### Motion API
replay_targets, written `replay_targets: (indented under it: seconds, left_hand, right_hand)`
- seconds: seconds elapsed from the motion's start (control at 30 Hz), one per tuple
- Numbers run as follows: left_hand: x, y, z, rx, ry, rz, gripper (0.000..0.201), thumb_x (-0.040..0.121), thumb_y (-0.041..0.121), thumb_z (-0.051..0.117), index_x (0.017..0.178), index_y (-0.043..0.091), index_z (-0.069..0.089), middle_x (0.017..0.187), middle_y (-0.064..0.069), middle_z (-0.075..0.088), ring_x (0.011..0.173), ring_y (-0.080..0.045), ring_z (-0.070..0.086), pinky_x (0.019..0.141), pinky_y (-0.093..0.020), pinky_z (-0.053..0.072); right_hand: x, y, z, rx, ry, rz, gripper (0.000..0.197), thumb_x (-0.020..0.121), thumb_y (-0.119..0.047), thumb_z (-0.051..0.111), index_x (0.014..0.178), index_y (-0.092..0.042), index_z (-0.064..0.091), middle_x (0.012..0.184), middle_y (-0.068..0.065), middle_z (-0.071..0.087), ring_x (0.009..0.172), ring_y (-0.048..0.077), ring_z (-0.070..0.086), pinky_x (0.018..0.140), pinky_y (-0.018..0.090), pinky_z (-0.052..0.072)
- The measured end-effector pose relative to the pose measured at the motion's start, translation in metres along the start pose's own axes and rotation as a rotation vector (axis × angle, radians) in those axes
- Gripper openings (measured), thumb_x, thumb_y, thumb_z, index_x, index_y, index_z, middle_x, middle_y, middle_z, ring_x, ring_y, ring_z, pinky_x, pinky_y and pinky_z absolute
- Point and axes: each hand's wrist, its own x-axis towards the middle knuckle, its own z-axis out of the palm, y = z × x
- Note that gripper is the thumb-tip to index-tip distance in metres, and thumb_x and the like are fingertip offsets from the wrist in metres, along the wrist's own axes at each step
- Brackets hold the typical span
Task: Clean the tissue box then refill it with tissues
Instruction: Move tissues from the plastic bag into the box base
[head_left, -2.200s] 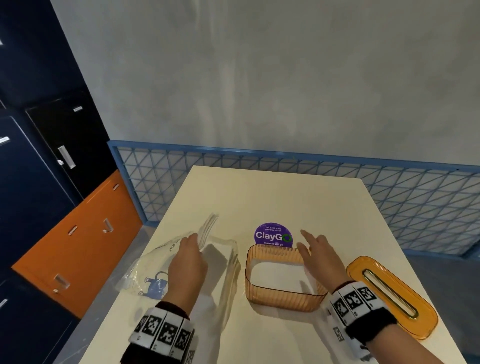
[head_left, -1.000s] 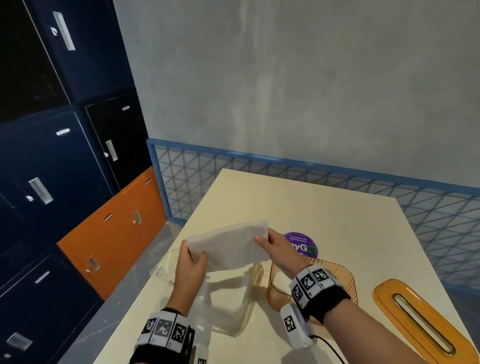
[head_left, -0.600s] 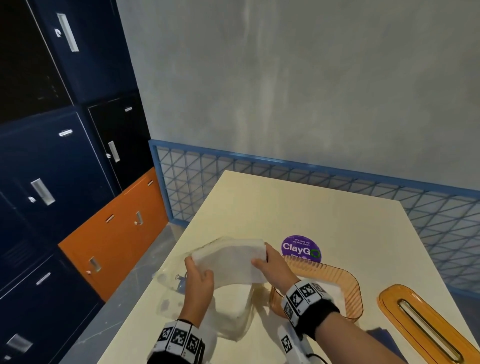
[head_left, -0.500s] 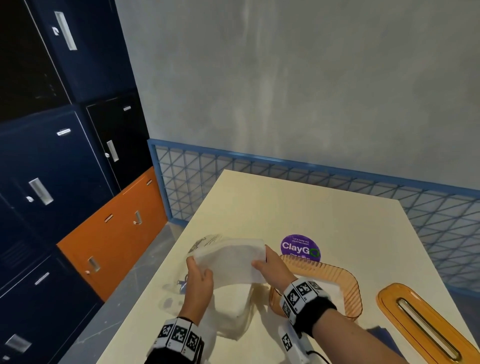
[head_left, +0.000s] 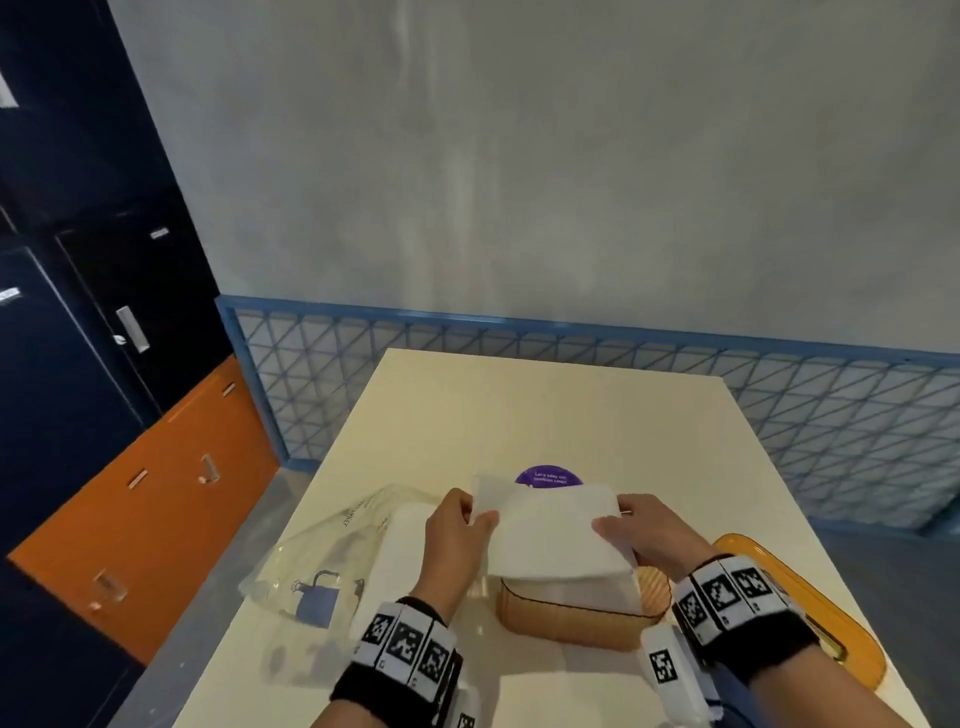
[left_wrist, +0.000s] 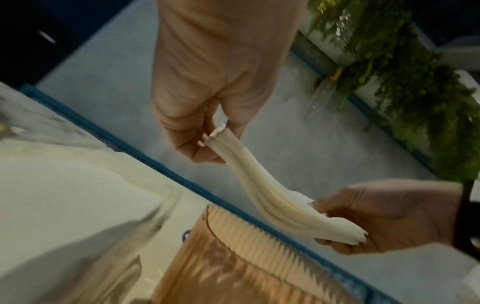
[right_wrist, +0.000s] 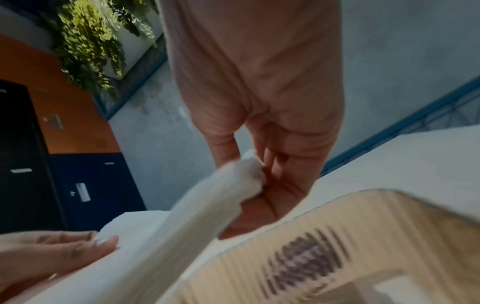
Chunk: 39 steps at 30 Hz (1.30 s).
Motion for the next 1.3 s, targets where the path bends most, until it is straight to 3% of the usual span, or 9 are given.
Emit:
replay_targets:
  seconds: [0.13, 0.23, 0.3, 0.4, 0.63, 0.83, 0.97, 1.1, 1.3]
  left_hand:
    - [0.005, 0.001, 0.035, 0.225, -0.109, -0.017, 0.024, 0.087, 0.012, 0.056, 0.070, 0.017, 0.040, 0.075, 0.001, 0.054, 0.077, -0.021, 0.053, 0.054, -0.024, 0.038]
    - [0.004, 0.002, 0.047, 0.468, -0.154, 0.026, 0.006, 0.089, 0.013, 0.050, 0.091, 0.008, 0.052, 0.100, -0.011, 0.063, 0.095, -0.028, 0.059, 0.074, -0.033, 0.045]
    - [0.004, 0.000, 0.052, 0.635, -0.179, 0.081, 0.018, 0.092, 0.013, 0.045, 0.107, 0.006, 0.053, 0.111, -0.010, 0.062, 0.105, -0.027, 0.057, 0.080, -0.032, 0.044]
    - [0.003, 0.001, 0.057, 0.790, -0.207, 0.141, 0.026, 0.094, 0.008, 0.038, 0.115, 0.008, 0.053, 0.119, -0.008, 0.061, 0.111, -0.023, 0.057, 0.087, -0.029, 0.042]
    - [0.004, 0.000, 0.066, 0.969, -0.235, 0.180, 0.033, 0.096, 0.004, 0.035, 0.127, 0.010, 0.044, 0.129, -0.005, 0.053, 0.117, -0.020, 0.055, 0.094, -0.027, 0.044]
    - [0.006, -0.009, 0.075, 0.957, -0.400, 0.314, 0.040, 0.093, 0.001, 0.042, 0.132, 0.010, 0.046, 0.137, -0.008, 0.041, 0.123, -0.023, 0.045, 0.095, -0.032, 0.047]
    - [0.012, -0.011, 0.078, 1.058, -0.552, 0.183, 0.042, 0.093, 0.003, 0.045, 0.134, 0.010, 0.048, 0.137, -0.012, 0.037, 0.124, -0.029, 0.045, 0.103, -0.034, 0.044]
    - [0.018, -0.009, 0.081, 1.094, -0.642, 0.126, 0.040, 0.097, 0.007, 0.036, 0.136, 0.009, 0.044, 0.138, -0.014, 0.034, 0.121, -0.031, 0.051, 0.103, -0.034, 0.043]
    - [0.026, -0.014, 0.085, 1.140, -0.671, 0.115, 0.044, 0.096, 0.003, 0.034, 0.138, 0.015, 0.040, 0.140, -0.012, 0.028, 0.120, -0.035, 0.050, 0.101, -0.036, 0.044]
  right_hand:
    - [0.009, 0.024, -0.006, -0.204, 0.029, 0.137, 0.024, 0.083, -0.004, 0.053, 0.061, -0.008, 0.044, 0.064, 0.004, 0.048, 0.057, 0.014, 0.046, 0.049, 0.020, 0.034]
    - [0.015, 0.029, 0.003, -0.337, 0.032, 0.220, 0.030, 0.083, 0.000, 0.050, 0.060, -0.010, 0.035, 0.069, 0.006, 0.046, 0.076, 0.024, 0.056, 0.053, 0.023, 0.036]
    - [0.015, 0.028, 0.007, -0.455, 0.010, 0.244, 0.013, 0.089, -0.002, 0.048, 0.077, -0.005, 0.052, 0.102, 0.014, 0.063, 0.111, 0.030, 0.058, 0.072, 0.029, 0.045]
    - [0.016, 0.033, 0.013, -0.536, 0.040, 0.254, 0.031, 0.092, -0.005, 0.046, 0.122, 0.004, 0.051, 0.132, 0.017, 0.055, 0.123, 0.027, 0.054, 0.091, 0.028, 0.047]
    - [0.011, 0.030, 0.018, -0.665, 0.058, 0.163, 0.038, 0.095, -0.008, 0.047, 0.132, 0.003, 0.044, 0.140, 0.016, 0.047, 0.129, 0.025, 0.047, 0.100, 0.026, 0.041]
    - [0.012, 0.043, 0.027, -0.864, 0.029, -0.217, 0.043, 0.096, -0.009, 0.041, 0.139, -0.013, 0.038, 0.136, 0.013, 0.042, 0.122, 0.030, 0.049, 0.098, 0.033, 0.041]
    - [0.026, 0.051, 0.025, -1.003, -0.239, -0.171, 0.041, 0.093, -0.010, 0.050, 0.133, -0.016, 0.046, 0.132, 0.015, 0.040, 0.115, 0.036, 0.052, 0.093, 0.035, 0.043]
    - [0.033, 0.051, 0.032, -1.130, -0.250, -0.163, 0.030, 0.093, -0.015, 0.049, 0.123, -0.012, 0.042, 0.125, 0.017, 0.042, 0.102, 0.038, 0.057, 0.078, 0.038, 0.047]
    - [0.041, 0.052, 0.037, -1.203, -0.224, -0.148, 0.060, 0.089, -0.007, 0.055, 0.142, -0.014, 0.026, 0.132, 0.016, 0.035, 0.109, 0.038, 0.055, 0.083, 0.040, 0.049]
